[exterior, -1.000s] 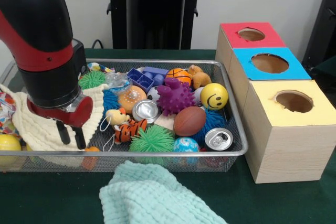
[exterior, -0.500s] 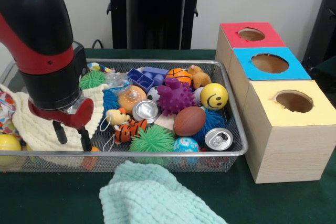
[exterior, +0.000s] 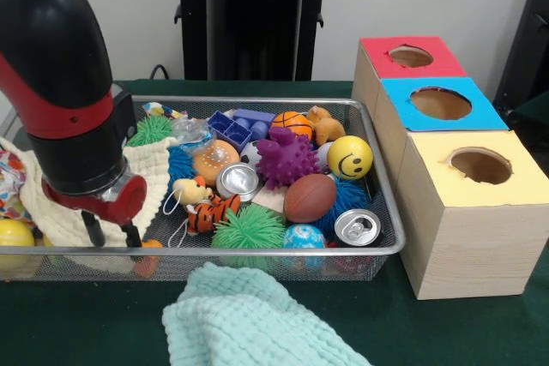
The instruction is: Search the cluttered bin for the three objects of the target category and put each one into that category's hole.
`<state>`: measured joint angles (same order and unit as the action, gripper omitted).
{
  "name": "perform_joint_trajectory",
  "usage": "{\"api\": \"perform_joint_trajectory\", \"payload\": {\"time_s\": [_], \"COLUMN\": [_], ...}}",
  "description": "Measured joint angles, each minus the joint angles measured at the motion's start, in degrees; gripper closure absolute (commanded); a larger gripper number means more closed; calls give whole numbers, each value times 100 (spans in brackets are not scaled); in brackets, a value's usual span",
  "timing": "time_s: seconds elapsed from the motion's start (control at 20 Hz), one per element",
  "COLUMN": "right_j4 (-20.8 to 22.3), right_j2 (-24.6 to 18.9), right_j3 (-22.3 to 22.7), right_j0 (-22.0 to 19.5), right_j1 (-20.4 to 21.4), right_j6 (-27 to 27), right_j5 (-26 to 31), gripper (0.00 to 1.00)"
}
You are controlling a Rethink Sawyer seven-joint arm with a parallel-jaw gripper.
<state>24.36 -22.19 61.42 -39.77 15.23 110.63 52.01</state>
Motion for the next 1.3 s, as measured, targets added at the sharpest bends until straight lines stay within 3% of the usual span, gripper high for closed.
{"api": "perform_joint_trajectory", "payload": {"time_s": [0.35, 0.85, 0.9, 1.3], "right_j4": [156, 146, 146, 162], "right_j2": [-21, -87, -88, -58], "right_j3": [-424, -1039, -1061, -1068], "right_j0": [-86, -214, -217, -189], "right_j1": [-498, -711, -719, -710], "right_j6": [-52, -598, -679, -698], "right_j5": [167, 772, 781, 775], "gripper": [0, 0, 100, 100]}}
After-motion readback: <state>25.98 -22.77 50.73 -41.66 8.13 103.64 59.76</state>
